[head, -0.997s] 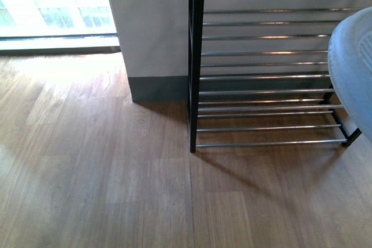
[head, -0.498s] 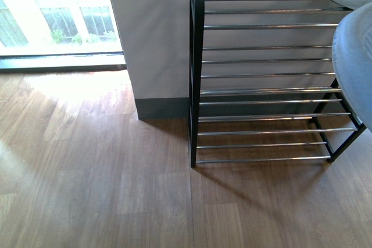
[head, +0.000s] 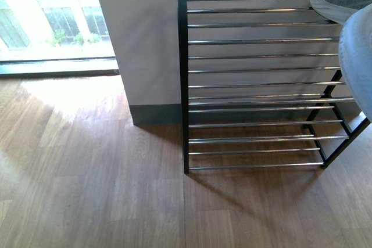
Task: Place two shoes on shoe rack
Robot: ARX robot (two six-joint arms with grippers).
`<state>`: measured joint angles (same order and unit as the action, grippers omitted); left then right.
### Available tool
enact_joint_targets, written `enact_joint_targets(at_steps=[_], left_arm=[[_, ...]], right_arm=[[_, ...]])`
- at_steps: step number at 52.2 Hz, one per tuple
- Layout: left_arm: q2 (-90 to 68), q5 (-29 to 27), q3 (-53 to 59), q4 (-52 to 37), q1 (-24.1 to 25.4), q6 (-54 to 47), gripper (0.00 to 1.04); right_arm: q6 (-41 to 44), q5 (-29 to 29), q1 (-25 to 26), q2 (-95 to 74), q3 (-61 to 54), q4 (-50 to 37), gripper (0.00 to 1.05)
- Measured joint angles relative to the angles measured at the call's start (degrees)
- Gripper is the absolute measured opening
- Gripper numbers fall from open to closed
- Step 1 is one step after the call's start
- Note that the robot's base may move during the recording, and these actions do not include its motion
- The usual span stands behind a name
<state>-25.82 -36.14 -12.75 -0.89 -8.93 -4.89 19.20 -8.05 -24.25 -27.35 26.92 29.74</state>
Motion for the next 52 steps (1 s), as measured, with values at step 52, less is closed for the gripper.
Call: enact_joint_targets(at_steps=[52], left_arm=[[-0.04, -0.07, 0.0, 0.0, 0.04, 0.02, 0.02]], right_arm=[[2.64, -3.45, 5.11, -74.51, 36.87, -49.48, 0.01]])
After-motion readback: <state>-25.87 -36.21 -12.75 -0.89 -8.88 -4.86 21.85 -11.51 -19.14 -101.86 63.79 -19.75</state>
